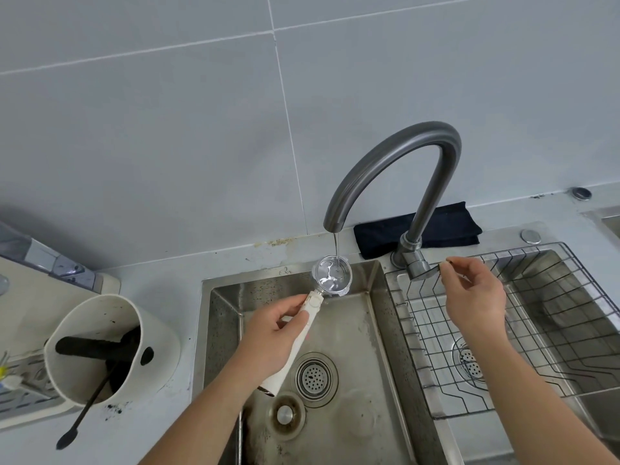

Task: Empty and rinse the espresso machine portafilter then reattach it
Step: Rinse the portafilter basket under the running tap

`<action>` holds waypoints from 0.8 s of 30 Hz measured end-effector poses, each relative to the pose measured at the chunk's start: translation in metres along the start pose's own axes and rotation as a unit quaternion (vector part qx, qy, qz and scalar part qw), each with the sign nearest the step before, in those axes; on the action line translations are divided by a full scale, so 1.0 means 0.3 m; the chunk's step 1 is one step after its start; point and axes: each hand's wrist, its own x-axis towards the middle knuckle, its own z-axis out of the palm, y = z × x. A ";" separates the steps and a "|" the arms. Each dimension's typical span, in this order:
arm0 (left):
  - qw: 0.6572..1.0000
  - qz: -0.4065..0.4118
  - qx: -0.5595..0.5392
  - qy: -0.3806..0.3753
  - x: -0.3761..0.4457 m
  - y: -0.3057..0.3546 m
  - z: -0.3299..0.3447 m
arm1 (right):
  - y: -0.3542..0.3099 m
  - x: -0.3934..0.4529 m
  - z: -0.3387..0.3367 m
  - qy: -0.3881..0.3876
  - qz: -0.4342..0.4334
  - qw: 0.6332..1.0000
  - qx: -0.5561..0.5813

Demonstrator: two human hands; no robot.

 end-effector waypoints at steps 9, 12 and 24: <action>0.985 0.062 0.157 0.039 0.023 0.003 -0.045 | -0.002 -0.001 -0.001 0.001 0.002 1.000 0.001; 0.969 0.103 0.222 0.040 0.029 0.004 -0.068 | -0.003 0.000 -0.001 0.000 0.002 1.000 0.000; 0.920 0.160 0.354 0.052 0.037 -0.009 -0.109 | 0.000 0.004 0.000 0.000 0.002 1.000 0.001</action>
